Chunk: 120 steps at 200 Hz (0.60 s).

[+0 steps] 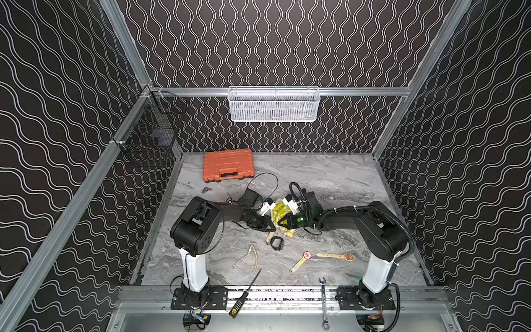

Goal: Wipe the watch dial
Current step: Wipe the dirt from the watch dial.

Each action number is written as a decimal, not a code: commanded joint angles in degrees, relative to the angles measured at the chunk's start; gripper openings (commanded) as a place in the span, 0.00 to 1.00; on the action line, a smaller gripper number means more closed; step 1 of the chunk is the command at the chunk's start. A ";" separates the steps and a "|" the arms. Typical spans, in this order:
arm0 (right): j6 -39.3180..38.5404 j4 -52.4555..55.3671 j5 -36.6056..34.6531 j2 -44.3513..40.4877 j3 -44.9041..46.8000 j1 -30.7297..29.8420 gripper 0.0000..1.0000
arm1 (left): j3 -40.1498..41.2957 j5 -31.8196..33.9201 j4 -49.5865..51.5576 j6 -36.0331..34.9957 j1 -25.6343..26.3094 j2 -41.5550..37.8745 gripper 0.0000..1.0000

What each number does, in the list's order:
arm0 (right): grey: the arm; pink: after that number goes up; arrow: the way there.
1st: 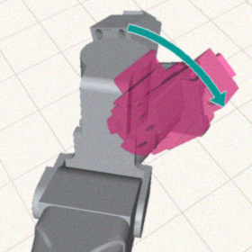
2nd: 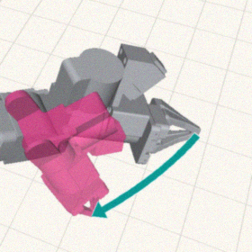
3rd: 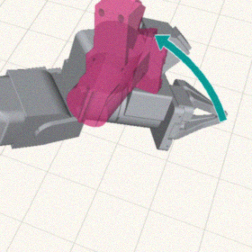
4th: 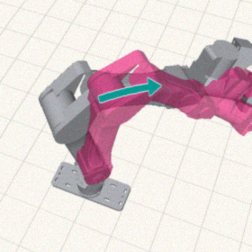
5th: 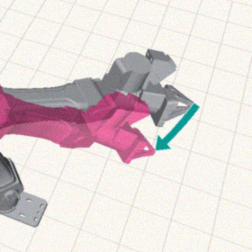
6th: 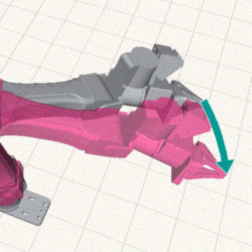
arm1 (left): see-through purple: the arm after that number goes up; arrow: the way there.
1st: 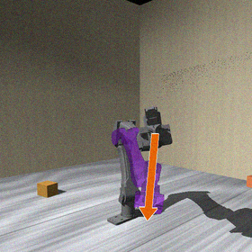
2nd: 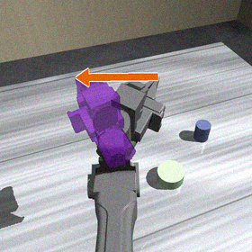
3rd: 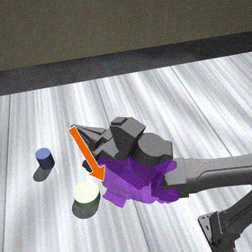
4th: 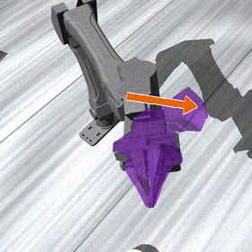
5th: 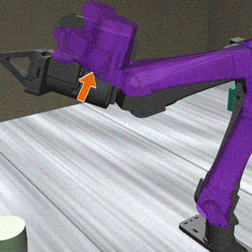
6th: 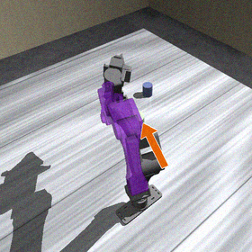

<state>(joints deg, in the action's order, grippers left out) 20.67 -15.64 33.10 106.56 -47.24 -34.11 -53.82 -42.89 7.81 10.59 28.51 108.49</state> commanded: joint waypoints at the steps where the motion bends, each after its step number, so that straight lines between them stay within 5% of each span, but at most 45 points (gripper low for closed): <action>1: -2.38 7.09 1.88 1.35 -0.24 -0.60 0.00 | 0.45 5.34 3.02 -0.54 0.28 1.24 0.00; 73: -0.93 7.39 4.94 4.92 -6.18 -0.70 0.00 | 0.47 5.58 2.74 -0.39 0.35 1.08 0.00; 120: -3.33 8.25 7.23 3.15 -1.36 -1.14 0.00 | 0.47 5.94 2.55 -0.32 0.34 1.03 0.00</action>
<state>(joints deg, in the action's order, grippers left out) 19.90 -15.81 37.95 109.67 -50.76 -34.02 -54.28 -43.53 8.80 10.81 28.49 108.81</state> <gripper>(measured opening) 0.059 0.079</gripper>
